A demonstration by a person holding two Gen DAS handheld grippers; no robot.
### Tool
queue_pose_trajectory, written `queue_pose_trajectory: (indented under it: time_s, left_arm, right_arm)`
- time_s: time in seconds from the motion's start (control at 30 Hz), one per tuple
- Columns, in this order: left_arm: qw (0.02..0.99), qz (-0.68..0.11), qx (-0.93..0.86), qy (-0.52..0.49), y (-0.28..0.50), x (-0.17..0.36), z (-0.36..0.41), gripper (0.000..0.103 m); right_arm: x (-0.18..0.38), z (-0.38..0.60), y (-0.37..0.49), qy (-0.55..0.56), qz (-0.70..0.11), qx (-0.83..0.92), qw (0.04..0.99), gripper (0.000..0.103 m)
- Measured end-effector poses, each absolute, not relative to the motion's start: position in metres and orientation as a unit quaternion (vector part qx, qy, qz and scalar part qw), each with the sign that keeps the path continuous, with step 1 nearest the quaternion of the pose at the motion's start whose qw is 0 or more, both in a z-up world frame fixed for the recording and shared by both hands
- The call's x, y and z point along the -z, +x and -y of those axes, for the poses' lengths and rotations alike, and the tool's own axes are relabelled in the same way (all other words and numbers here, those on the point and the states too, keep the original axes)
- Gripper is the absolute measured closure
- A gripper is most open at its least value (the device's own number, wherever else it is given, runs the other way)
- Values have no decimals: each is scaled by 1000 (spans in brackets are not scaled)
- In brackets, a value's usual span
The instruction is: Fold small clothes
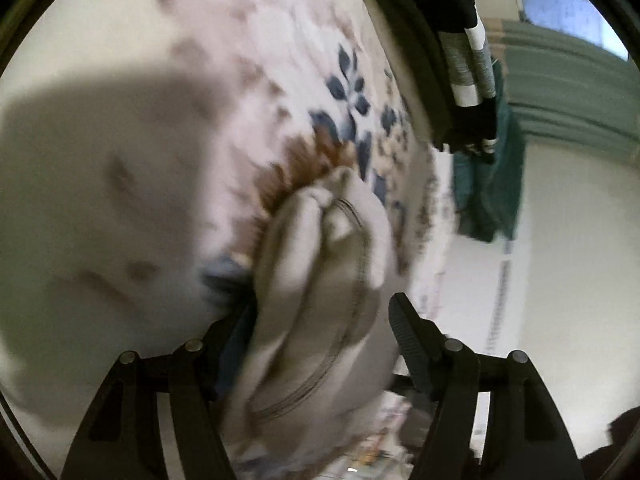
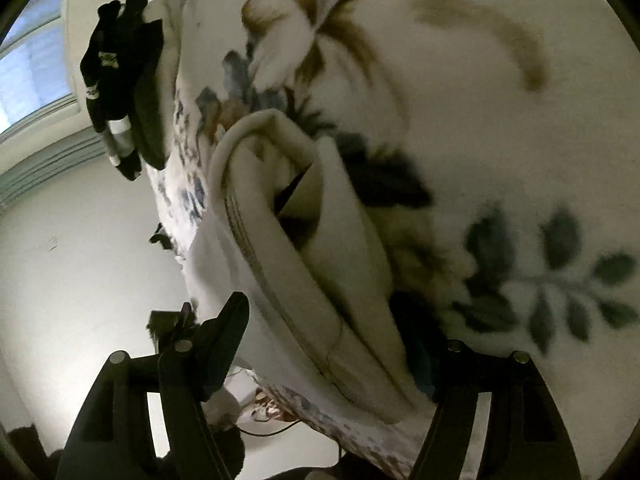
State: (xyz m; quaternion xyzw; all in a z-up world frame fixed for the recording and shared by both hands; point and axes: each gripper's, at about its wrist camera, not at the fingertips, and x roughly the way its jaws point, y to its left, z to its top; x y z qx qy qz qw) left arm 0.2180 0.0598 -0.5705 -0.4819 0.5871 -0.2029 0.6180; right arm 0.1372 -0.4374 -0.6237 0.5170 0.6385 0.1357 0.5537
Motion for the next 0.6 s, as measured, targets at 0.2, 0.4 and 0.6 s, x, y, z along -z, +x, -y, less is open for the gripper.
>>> queue_pose_trajectory:
  time_s: [0.2,0.4,0.6]
  left_arm:
    - [617,-595,217,-467,226,575,-38,37]
    - [670,-613,215,-359,234,552,-19,87]
    - [703,-617,207,-285,237,520,-6,89]
  right_arm:
    - [626,427,143,517,-640,-156,546,27]
    - [617,408,156,467,-658,-147,573,71]
    - [592,401,156,446,-649,-121,604,78]
